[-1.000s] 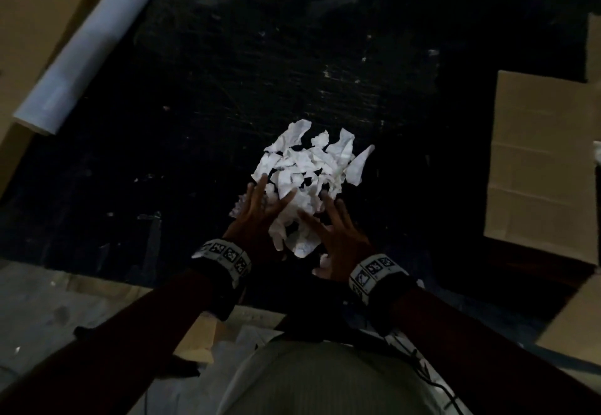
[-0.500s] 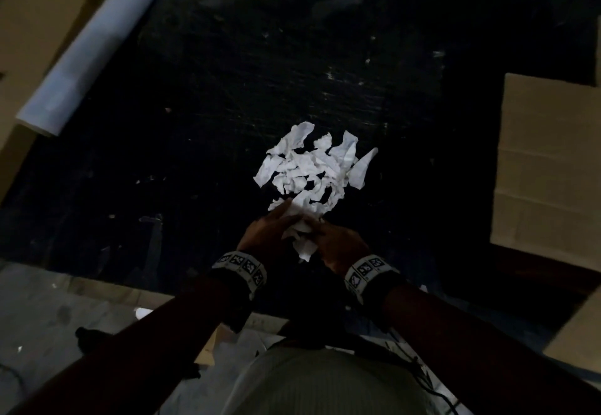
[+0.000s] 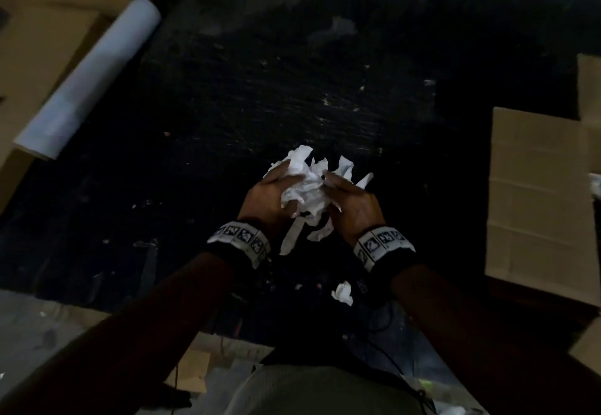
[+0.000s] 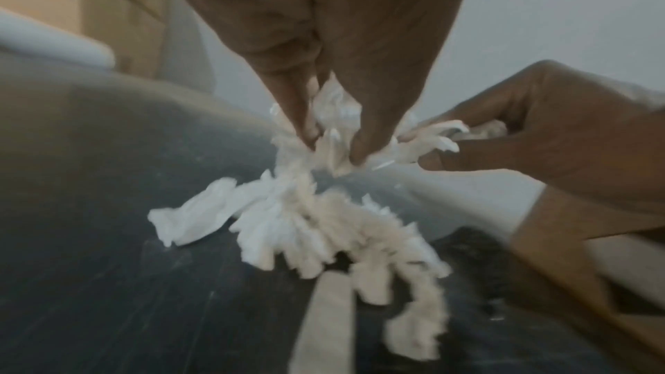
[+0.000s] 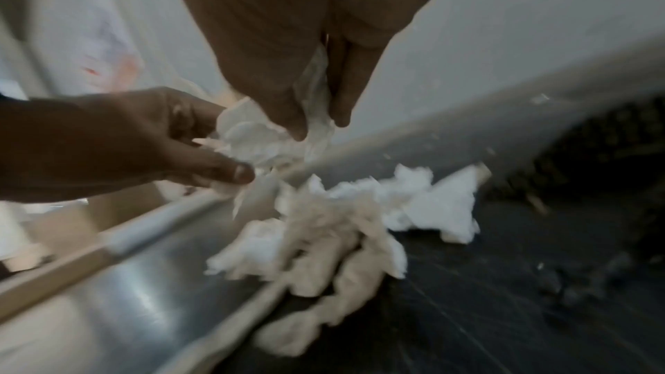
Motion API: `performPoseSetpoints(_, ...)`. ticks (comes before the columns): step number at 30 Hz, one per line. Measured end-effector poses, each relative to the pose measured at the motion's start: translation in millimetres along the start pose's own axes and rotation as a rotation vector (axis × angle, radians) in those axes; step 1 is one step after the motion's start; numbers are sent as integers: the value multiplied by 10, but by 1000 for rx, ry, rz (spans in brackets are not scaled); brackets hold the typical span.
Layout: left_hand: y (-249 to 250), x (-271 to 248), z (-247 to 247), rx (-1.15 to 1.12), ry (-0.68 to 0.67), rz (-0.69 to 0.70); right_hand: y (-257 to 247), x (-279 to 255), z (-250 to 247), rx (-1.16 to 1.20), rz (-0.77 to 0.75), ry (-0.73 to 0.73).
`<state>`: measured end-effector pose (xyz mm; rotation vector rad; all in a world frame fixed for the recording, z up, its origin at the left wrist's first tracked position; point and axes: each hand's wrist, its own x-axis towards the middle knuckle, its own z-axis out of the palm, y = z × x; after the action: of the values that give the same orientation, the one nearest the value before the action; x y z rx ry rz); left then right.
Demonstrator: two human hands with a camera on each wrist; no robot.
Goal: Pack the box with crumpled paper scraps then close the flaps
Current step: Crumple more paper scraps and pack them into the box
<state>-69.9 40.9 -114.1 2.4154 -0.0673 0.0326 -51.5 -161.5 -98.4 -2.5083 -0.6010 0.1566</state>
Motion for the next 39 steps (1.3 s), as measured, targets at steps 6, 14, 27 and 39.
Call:
performPoseSetpoints(6, -251, 111, 114, 383, -326, 33, 216, 227, 118, -117, 49, -345)
performPoseSetpoints(14, -319, 158, -112, 253, -220, -33, 232, -453, 13, -193, -135, -193)
performPoseSetpoints(27, -318, 205, 266, 336, -459, -81, 375, -1180, 629, -42, -292, -310)
performPoseSetpoints(39, -421, 129, 78, 293, -385, -42, 183, 323, 222, -132, -137, -199)
